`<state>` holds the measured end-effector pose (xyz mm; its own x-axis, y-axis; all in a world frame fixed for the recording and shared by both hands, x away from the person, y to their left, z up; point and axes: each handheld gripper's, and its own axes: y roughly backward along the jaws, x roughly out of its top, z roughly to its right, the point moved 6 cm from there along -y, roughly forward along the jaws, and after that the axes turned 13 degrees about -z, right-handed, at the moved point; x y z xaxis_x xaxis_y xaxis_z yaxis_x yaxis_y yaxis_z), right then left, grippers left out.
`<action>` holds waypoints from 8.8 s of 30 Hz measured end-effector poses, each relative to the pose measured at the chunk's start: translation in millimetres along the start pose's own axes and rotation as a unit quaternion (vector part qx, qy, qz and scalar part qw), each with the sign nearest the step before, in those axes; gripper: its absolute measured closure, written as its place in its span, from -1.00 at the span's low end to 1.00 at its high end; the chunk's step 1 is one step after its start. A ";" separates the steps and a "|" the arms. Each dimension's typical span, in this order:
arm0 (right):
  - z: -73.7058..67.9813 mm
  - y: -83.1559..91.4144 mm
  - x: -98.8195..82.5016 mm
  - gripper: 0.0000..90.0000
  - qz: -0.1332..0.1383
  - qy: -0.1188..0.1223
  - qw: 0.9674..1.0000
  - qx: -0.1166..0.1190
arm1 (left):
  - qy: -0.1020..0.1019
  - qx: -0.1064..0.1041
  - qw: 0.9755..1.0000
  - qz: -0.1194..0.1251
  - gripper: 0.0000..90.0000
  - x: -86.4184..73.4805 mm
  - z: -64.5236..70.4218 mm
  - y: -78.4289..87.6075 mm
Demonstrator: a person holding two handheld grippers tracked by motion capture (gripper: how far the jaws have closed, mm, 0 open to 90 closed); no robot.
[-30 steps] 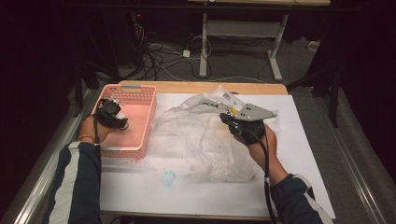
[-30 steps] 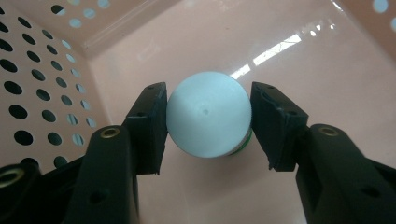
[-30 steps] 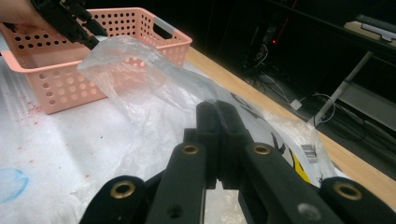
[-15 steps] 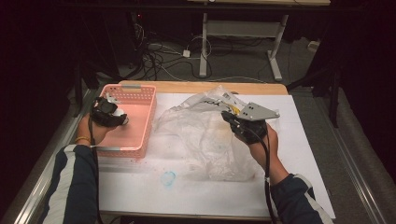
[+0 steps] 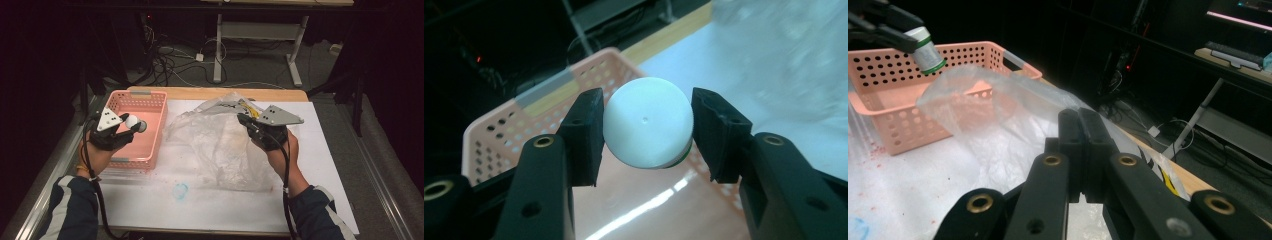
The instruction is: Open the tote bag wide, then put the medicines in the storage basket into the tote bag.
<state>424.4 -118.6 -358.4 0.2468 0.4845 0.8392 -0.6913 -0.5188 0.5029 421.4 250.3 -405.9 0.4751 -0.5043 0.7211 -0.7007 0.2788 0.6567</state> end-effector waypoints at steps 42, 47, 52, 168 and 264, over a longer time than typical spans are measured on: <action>-25.1 -14.4 -8.9 1.00 -0.019 0.000 1.000 0.022 | -0.187 -0.091 0.978 0.025 0.07 57.5 195.7 -84.8; -24.4 -14.9 -10.2 1.00 -0.020 -0.003 1.000 0.023 | -0.177 -0.082 0.981 0.019 0.07 67.3 196.4 -120.3; -20.5 -17.5 -14.0 1.00 -0.027 -0.009 0.999 0.023 | -0.156 -0.077 0.985 0.010 0.06 71.8 196.8 -144.7; -44.2 53.8 -151.1 0.92 -0.115 0.069 0.990 0.041 | -0.139 -0.085 0.987 -0.009 0.87 19.4 118.9 -50.8; 88.7 119.2 29.0 0.98 0.099 -0.041 0.989 -0.101 | -0.119 0.006 0.981 0.154 0.82 212.7 90.8 -31.5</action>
<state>409.3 -228.9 -255.7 0.1412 0.3253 0.9350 -0.8510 -0.4427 0.2825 496.2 60.1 -293.3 0.1029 -0.5751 0.8116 -0.7978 0.4396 0.4126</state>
